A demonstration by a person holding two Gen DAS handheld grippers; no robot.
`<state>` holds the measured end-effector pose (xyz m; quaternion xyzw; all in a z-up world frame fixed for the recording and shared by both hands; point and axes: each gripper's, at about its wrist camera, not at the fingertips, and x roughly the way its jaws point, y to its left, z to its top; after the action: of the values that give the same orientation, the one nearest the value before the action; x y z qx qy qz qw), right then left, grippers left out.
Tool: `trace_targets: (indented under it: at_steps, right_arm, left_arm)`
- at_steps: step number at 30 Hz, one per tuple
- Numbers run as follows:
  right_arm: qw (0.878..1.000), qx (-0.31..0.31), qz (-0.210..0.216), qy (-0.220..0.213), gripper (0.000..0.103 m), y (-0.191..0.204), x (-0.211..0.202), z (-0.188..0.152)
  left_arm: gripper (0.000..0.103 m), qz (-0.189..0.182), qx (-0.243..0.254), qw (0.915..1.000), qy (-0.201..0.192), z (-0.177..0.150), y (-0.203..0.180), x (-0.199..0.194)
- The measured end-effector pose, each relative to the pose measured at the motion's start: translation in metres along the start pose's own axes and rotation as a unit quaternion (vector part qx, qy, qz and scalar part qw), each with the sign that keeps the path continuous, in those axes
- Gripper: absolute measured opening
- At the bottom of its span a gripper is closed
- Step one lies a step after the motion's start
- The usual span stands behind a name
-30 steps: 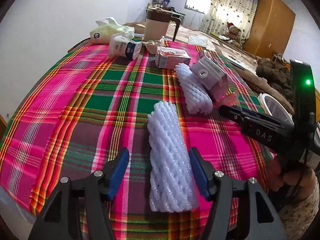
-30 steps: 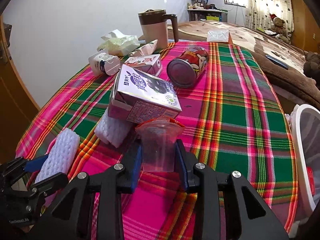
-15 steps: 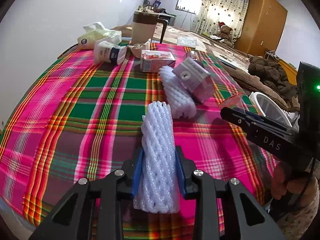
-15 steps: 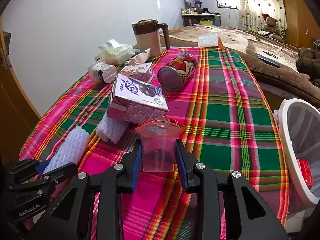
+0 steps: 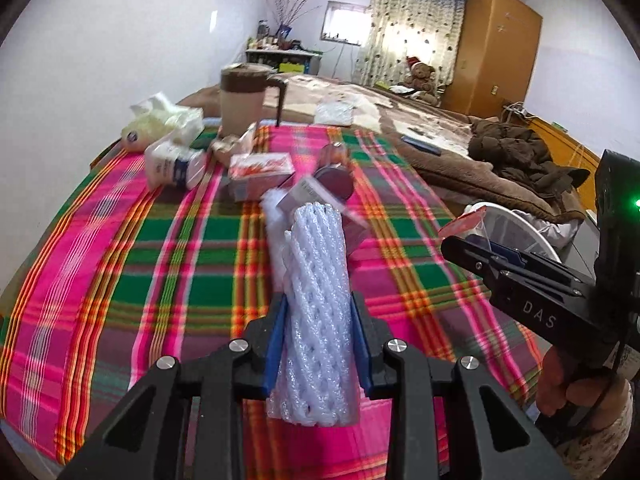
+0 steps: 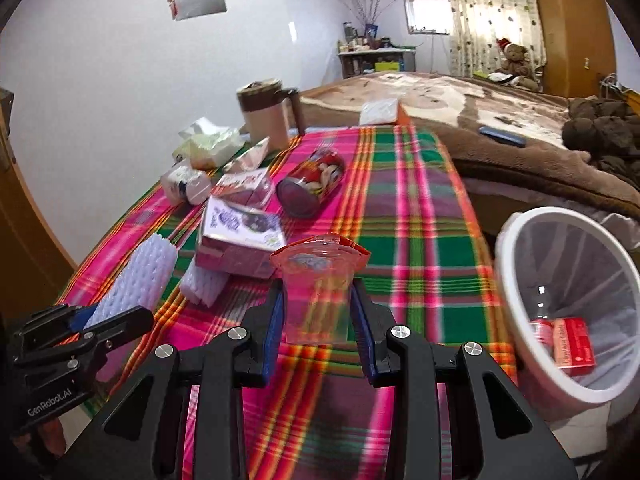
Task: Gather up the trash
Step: 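Lift the cup and foam sleeve and carry both over the white bin, then open both tools to drop the cup and foam sleeve into the bin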
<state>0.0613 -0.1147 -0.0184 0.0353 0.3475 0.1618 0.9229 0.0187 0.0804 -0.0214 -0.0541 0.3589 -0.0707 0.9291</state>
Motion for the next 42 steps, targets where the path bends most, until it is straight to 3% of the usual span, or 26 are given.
trace_targets:
  at_steps: [16, 32, 42]
  right_arm:
    - [0.996, 0.053, -0.068, -0.036, 0.033, -0.063, -0.033, 0.010]
    - [0.983, 0.099, -0.144, -0.050, 0.033, -0.129, -0.056, 0.016]
    - [0.975, 0.125, -0.181, -0.035, 0.034, -0.162, -0.055, 0.009]
  left_arm:
    - [0.032, -0.058, 0.066, 0.9961, -0.016, 0.040, -0.072, 0.017]
    - [0.032, -0.122, 0.124, 0.9846, -0.016, 0.067, -0.158, 0.048]
    - [0.032, -0.155, 0.156, 0.9754, 0.004, 0.068, -0.204, 0.072]
